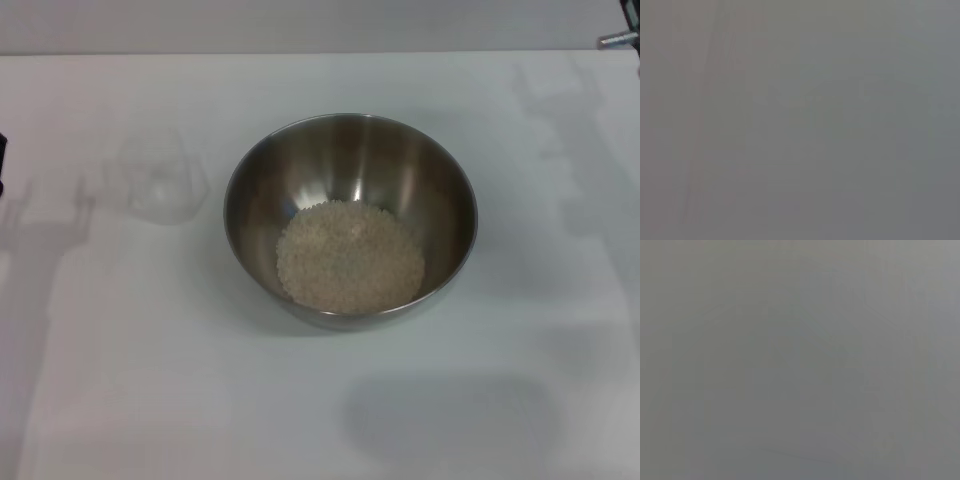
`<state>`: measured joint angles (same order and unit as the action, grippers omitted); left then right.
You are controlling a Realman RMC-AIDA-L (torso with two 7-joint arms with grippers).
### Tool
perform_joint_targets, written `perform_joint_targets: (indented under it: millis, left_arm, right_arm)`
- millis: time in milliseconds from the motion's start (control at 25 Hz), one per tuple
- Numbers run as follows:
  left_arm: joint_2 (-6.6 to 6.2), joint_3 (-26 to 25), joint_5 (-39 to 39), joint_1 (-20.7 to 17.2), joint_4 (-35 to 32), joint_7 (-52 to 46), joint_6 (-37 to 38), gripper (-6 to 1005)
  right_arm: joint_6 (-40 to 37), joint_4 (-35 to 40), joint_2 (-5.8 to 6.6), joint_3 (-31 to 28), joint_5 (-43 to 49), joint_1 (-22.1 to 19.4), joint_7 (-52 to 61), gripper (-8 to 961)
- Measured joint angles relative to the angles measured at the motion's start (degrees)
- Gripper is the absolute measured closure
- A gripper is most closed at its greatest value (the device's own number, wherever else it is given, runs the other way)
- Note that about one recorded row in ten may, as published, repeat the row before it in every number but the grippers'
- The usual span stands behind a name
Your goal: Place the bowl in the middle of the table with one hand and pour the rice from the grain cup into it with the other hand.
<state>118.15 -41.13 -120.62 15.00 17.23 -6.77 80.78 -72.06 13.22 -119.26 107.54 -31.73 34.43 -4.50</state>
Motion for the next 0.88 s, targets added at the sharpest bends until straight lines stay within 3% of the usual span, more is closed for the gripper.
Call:
perform_joint_targets:
  millis: [440,880]
  left_arm:
    - [0.27,-2.29,0.31,4.3,-2.31,0.56,-0.51,129]
    - [0.41,-3.16,0.39,5.62,-2.37,0.71,-0.49,133]
  right_arm:
    - [-0.05,0.17,-0.59,-1.88,-4.97,-2.96,0.48,205]
    - [-0.52,0.1,-0.63,-1.66,-8.76,-4.89,5.54,203]
